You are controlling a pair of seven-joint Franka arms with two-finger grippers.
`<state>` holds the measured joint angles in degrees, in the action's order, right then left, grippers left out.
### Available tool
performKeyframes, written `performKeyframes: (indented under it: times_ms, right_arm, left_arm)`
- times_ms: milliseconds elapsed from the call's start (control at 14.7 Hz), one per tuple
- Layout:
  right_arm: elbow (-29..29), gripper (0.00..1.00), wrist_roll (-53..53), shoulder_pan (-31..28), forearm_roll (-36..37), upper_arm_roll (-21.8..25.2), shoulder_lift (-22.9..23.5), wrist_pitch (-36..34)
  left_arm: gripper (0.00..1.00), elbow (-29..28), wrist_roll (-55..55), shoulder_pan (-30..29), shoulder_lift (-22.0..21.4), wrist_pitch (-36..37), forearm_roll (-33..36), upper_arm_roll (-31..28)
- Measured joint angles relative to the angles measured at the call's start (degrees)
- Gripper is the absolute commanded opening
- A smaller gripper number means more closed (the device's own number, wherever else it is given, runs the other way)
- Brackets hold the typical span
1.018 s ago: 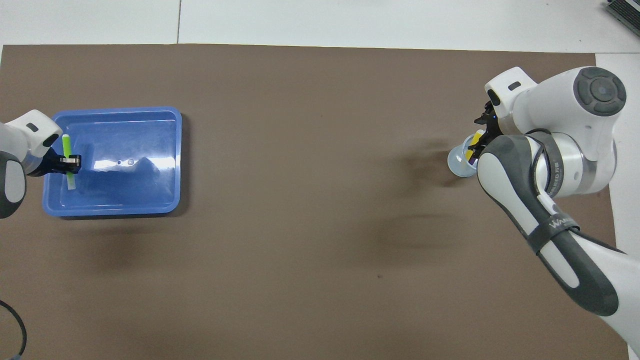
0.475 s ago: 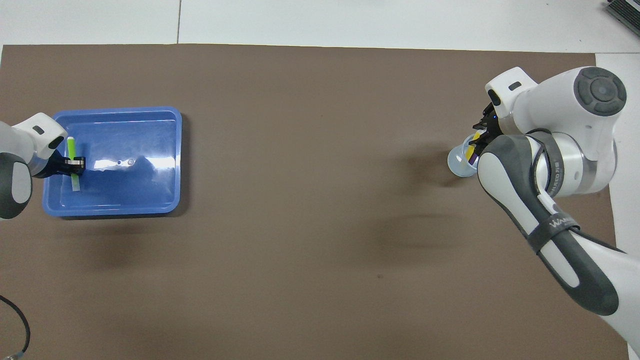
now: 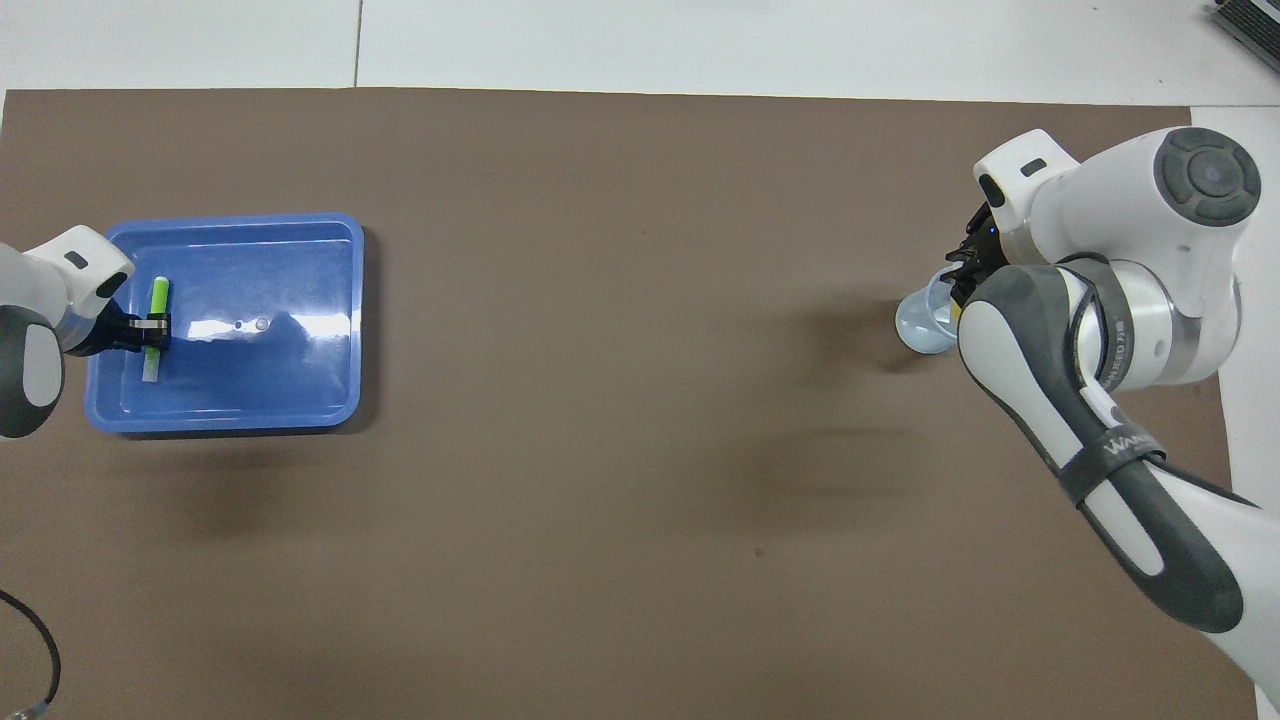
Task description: Right arm passes pens to left for tray arrangement
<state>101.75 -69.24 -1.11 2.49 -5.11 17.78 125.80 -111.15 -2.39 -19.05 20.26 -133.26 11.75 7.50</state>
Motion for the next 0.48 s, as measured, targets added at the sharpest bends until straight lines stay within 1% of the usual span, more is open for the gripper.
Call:
performKeyframes:
  times_ms: [136, 271, 407, 475]
  right_arm:
    - [0.0, 0.14, 0.2, 0.0, 0.0, -0.1, 0.0, -0.2]
    - [-0.1, 0.13, 0.4, 0.0, 0.0, -0.1, 0.0, -0.3]
    - [-0.5, 0.13, 1.3, 0.0, 0.0, -0.1, 0.0, -1.4]
    - [-1.2, 0.13, 2.0, 0.0, 0.0, 0.0, 0.0, -2.9]
  left_arm:
    - [0.42, 0.0, 0.0, 0.0, 0.0, 0.0, 0.0, 0.0]
    - [0.47, 0.0, 0.0, 0.0, 0.0, 0.0, 0.0, 0.0]
    - [0.57, 0.0, 0.0, 0.0, 0.0, -0.1, 0.0, 0.0]
    - [0.67, 0.0, 0.0, 0.0, 0.0, -0.1, 0.0, 0.0]
